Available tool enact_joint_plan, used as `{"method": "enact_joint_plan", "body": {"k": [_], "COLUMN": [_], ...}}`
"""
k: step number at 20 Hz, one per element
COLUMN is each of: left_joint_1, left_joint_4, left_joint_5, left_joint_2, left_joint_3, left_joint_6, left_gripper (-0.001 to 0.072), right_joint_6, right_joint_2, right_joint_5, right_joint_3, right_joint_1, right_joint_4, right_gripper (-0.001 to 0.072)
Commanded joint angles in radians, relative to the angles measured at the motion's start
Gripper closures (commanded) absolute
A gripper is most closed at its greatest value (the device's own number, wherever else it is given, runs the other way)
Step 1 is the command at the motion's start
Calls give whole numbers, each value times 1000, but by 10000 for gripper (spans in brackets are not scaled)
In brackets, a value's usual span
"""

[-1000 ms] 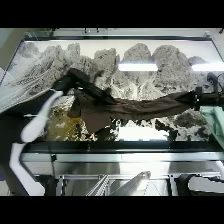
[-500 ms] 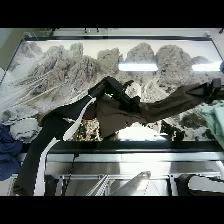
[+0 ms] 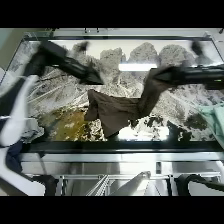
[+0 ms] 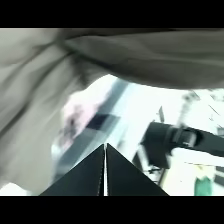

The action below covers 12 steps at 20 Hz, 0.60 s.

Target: Fold the shirts.

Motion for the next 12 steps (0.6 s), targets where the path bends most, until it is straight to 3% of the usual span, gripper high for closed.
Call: {"method": "enact_joint_plan", "body": {"k": [1,3,4,5,6,10,12], "left_joint_1": [224,312,342,368,386,394,391], "left_joint_4": [85,84,84,84,77,75,75], "left_joint_5": [14,-16,-32,-58,-85,-144,-158], "left_joint_2": [251,351,388,426,457,550,580], "left_joint_3": [-250,-393,-456,-523,-579,-723,-755], "left_joint_6": [77,118,133,143,148,174,181], "left_gripper": [689,689,689,688,688,687,687], "right_joint_6": [26,21,-14,-66,-115,-230,-220], "right_joint_2": [-73,-169,-226,-280,-315,-280,-215], "right_joint_5": [-475,-741,-840,-887,-878,-676,-560], "right_joint_3": [1,2,5,11,16,15,14], "right_joint_1": [393,572,642,692,714,616,484], "right_joint_4": [3,35,84,150,210,245,233], "right_gripper": [687,686,600,256,16,15,18]}}
